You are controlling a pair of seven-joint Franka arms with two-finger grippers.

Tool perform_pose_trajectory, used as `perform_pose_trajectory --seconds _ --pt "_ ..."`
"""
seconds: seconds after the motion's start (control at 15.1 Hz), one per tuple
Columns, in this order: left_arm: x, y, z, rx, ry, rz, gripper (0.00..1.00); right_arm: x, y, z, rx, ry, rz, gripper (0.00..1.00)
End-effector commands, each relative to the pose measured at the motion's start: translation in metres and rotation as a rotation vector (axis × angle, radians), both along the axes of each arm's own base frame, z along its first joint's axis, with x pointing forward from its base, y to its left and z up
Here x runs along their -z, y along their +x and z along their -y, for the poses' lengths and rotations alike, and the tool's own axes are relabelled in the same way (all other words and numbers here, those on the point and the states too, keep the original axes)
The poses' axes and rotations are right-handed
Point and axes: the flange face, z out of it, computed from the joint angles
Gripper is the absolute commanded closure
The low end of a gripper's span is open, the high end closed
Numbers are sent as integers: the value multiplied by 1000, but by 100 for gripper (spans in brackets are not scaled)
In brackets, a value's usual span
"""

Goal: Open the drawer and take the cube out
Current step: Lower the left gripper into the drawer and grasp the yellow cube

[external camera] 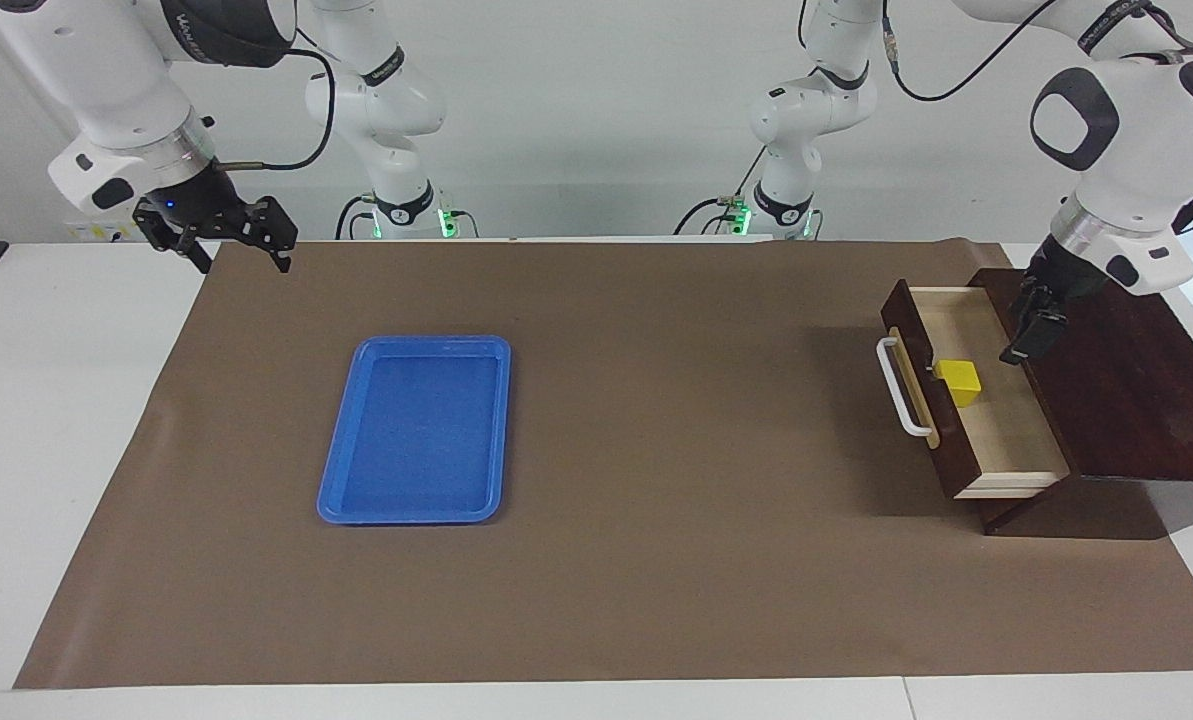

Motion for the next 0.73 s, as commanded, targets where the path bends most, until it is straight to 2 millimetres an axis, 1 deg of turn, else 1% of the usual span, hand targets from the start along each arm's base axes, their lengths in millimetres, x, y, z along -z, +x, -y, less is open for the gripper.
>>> perform_pose_trajectory --seconds 0.0,0.2,0.33,0.4,0.46,0.66 --pt "30 6 -5 -257 -27 -14 0 0 -5 4 -22 -7 2 0" --pt "44 10 4 -330 -26 -25 0 0 -5 4 -25 -6 2 0" --pt "57 9 8 -341 4 -37 0 0 -5 4 -25 -6 2 0" --pt "63 9 23 -325 26 -35 0 0 -5 4 -25 -6 2 0" --pt "68 8 28 -324 37 -33 0 0 -5 4 -25 -6 2 0" --pt "75 7 29 -328 40 -41 0 0 -5 4 -25 -6 2 0"
